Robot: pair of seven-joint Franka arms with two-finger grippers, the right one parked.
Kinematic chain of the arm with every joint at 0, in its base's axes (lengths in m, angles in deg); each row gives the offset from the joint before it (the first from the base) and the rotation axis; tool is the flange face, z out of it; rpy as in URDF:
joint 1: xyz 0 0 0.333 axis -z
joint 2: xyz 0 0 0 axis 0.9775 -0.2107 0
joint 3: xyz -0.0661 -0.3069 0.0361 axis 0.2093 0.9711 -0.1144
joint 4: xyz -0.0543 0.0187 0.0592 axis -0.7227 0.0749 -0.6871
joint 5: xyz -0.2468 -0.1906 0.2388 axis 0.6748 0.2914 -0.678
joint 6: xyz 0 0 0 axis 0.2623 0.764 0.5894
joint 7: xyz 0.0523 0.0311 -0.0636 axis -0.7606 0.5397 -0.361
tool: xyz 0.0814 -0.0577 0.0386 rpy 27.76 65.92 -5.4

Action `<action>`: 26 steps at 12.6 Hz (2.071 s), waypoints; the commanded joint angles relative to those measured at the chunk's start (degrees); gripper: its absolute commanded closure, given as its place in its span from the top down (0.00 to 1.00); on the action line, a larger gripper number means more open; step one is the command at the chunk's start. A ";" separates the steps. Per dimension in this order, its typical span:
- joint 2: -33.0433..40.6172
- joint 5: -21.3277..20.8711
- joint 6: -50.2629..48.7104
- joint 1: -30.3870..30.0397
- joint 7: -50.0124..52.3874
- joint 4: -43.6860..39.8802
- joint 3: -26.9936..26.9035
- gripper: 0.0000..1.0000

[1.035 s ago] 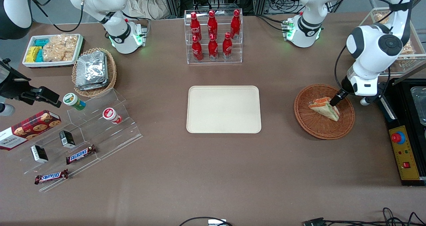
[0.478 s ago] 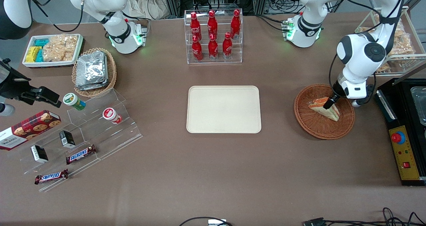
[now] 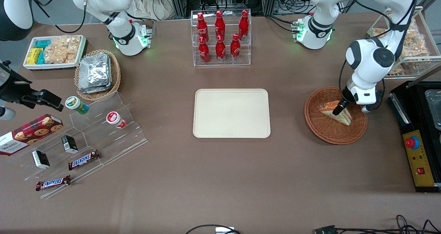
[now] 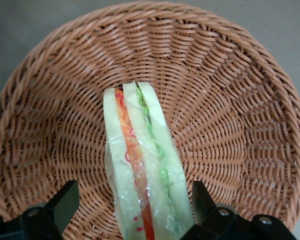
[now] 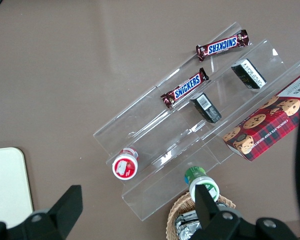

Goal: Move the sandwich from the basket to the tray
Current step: 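Lower the open left gripper onto the wrapped sandwich in the basket, then close the left gripper on the sandwich and lift it from the basket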

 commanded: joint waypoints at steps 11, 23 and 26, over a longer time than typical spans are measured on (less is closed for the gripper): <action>9.64 -0.70 -13.77 0.21 -12.73 -3.88 2.15 0.04; 7.20 -0.43 -37.40 0.21 -34.29 -25.30 20.51 0.09; 4.99 0.01 -40.61 0.21 -30.88 -29.38 26.13 0.12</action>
